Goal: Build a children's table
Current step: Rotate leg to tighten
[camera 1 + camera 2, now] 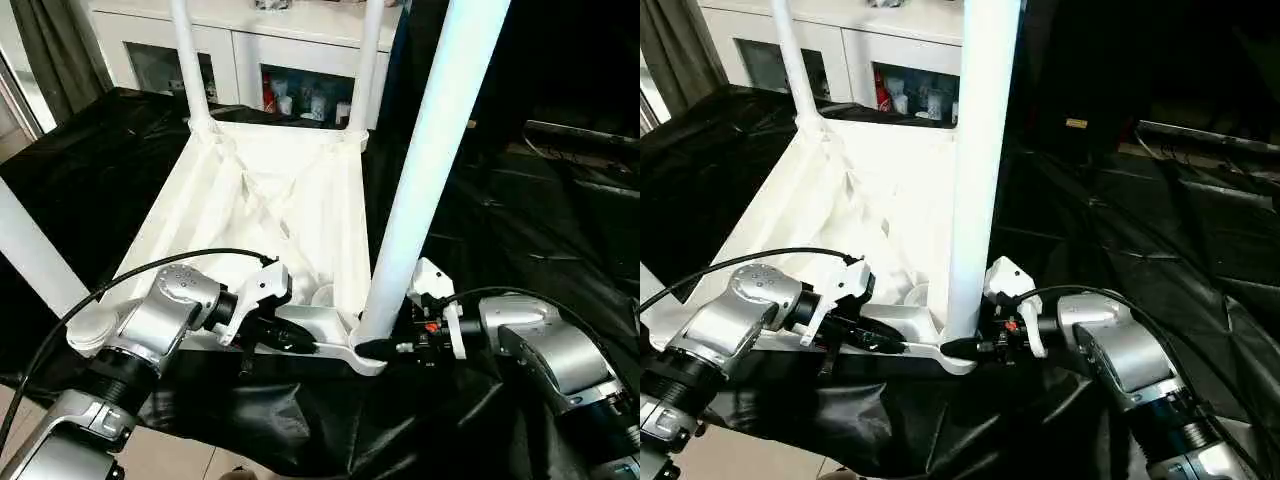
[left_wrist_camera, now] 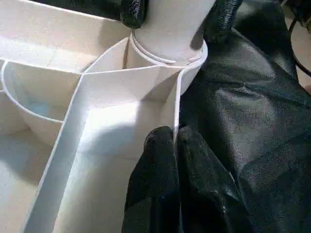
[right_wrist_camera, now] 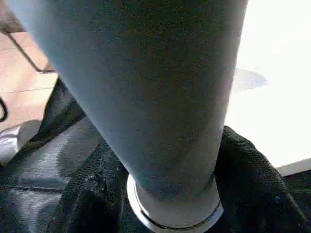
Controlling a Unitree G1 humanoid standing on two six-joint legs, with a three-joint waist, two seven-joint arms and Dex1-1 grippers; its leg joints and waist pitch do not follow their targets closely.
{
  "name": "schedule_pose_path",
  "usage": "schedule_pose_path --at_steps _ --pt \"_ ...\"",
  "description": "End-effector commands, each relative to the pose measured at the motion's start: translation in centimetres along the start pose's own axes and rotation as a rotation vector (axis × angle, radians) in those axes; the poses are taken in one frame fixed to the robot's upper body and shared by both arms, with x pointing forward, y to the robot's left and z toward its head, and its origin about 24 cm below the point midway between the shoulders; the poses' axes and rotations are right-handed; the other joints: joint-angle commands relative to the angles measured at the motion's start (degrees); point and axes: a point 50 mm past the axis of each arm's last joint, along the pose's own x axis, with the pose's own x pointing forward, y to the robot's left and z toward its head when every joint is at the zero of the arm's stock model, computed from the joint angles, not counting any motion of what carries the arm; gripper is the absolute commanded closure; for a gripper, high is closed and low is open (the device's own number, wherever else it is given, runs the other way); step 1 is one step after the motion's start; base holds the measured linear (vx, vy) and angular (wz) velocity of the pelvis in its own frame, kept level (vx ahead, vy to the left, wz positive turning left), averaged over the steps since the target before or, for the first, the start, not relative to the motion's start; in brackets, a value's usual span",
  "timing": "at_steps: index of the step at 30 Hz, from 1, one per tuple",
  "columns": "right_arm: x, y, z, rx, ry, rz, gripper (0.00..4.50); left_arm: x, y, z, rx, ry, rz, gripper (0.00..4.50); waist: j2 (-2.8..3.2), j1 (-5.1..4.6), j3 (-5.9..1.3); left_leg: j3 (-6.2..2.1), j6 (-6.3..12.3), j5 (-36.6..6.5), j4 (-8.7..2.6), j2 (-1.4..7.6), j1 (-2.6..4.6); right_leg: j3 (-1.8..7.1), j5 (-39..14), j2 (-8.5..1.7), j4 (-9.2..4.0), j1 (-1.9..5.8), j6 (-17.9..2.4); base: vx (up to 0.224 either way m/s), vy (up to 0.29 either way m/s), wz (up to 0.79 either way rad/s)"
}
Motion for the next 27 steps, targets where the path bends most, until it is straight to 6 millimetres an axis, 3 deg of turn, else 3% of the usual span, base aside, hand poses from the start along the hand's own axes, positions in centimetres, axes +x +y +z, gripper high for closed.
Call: schedule_pose_path --at_steps 1,2,3,5,8,10,11,15,18,21,22,24,26,27 --pt "1.2 0.3 -0.1 0.026 -0.024 -0.003 2.34 1.1 0.6 0.0 -0.011 -0.011 0.093 4.50 -0.23 -0.09 -3.16 -0.03 0.84 -12.90 -3.52 1.80 0.12 2.35 -12.26 -2.89 -3.60 2.75 -11.23 0.000 0.000 0.00" --pt "1.3 0.2 -0.2 0.034 -0.033 -0.035 2.34 1.3 0.9 0.1 -0.013 -0.018 0.129 4.50 0.24 -0.08 -3.11 -0.11 0.50 -13.49 -3.56 1.82 0.18 2.38 -12.97 -2.97 -3.68 2.70 -11.18 0.000 0.000 0.00" --pt "1.6 -0.2 -0.4 0.056 -0.044 -0.099 2.36 1.5 1.4 0.2 -0.022 -0.029 0.182 4.50 0.05 -0.20 -2.94 -0.12 -0.09 -15.36 -3.65 1.75 0.26 2.36 -15.85 -2.98 -4.06 2.58 -10.56 0.000 0.000 0.00" --pt "2.0 -0.6 -0.8 0.081 -0.052 -0.176 2.41 1.6 1.8 0.4 -0.032 -0.040 0.235 4.50 0.34 -0.28 -2.76 -0.38 -1.27 -18.07 -3.86 1.64 0.41 2.28 -21.79 -3.09 -4.60 2.47 -8.79 0.000 0.000 0.00" --pt "2.8 -2.7 -1.7 0.213 -0.102 -0.517 2.49 2.8 3.1 1.0 -0.084 -0.054 0.402 4.50 0.44 -1.18 -2.74 -0.92 -2.81 -21.46 -3.95 1.24 0.48 1.78 -30.70 -3.30 -5.67 2.23 -5.26 0.000 0.000 0.00" --pt "3.0 -3.3 -1.9 0.277 -0.118 -0.618 2.51 3.3 3.6 1.3 -0.100 -0.061 0.454 4.50 0.51 -1.84 -2.66 -1.13 -2.78 -21.92 -3.98 1.05 0.31 1.48 -33.38 -3.19 -6.13 2.17 -3.87 0.000 0.000 0.00" --pt "3.1 -3.6 -2.0 0.308 -0.124 -0.675 2.52 3.6 3.8 1.6 -0.107 -0.068 0.486 4.50 0.60 -1.84 -2.77 -1.13 -2.72 -22.13 -3.92 1.07 0.58 1.44 -33.72 -3.20 -6.32 1.96 -3.67 0.000 0.000 0.00" --pt "4.0 -4.5 -2.0 0.379 -0.128 -0.826 2.54 5.2 4.3 2.8 -0.114 -0.103 0.563 4.50 0.66 -2.16 -2.97 -0.98 -2.02 -21.81 -4.03 1.24 0.53 1.74 -27.65 -2.89 -5.96 1.78 -5.22 0.000 0.000 0.00" --pt "5.0 -4.7 -1.4 0.414 -0.146 -0.853 2.54 6.2 4.1 3.5 -0.112 -0.123 0.551 4.50 0.88 -2.26 -3.07 -1.08 -2.30 -21.58 -4.18 1.25 0.33 1.75 -24.37 -2.86 -5.53 2.16 -6.39 0.000 0.000 0.00" --pt "6.0 -4.4 0.0 0.372 -0.194 -0.774 2.54 6.6 3.8 3.6 -0.094 -0.114 0.508 4.50 1.21 -2.29 -3.21 -0.92 -1.72 -19.84 -4.16 1.26 0.04 1.99 -19.01 -2.69 -4.97 2.45 -7.56 0.000 0.000 0.00" --pt "6.0 -4.3 0.2 0.363 -0.202 -0.757 2.54 6.6 3.7 3.5 -0.092 -0.112 0.501 4.50 1.01 -2.27 -3.30 -0.75 -1.34 -19.13 -4.02 1.26 0.08 2.04 -17.70 -2.68 -4.90 2.47 -7.95 0.000 0.000 0.00" --pt "5.9 -4.0 0.6 0.343 -0.233 -0.687 1.98 6.2 3.5 3.1 -0.078 -0.098 0.456 4.50 1.00 -2.16 -3.38 -0.63 -0.82 -18.06 -3.94 1.18 0.03 2.09 -16.72 -2.69 -4.81 2.65 -8.43 0.000 0.000 0.00" --pt "5.5 -3.7 0.9 0.324 -0.245 -0.624 1.82 5.8 3.4 2.7 -0.069 -0.084 0.420 4.50 1.39 -2.30 -3.44 -0.59 -0.49 -16.51 -3.90 1.19 -0.19 2.13 -14.27 -2.62 -4.59 2.92 -8.95 0.000 0.000 0.00" --pt "5.2 -3.4 1.0 0.303 -0.239 -0.569 1.74 5.5 3.3 2.4 -0.066 -0.072 0.395 4.50 1.30 -2.35 -3.57 -0.52 -0.03 -15.61 -3.80 1.15 -0.15 2.09 -12.57 -2.52 -4.40 3.10 -9.39 0.000 0.000 0.00"
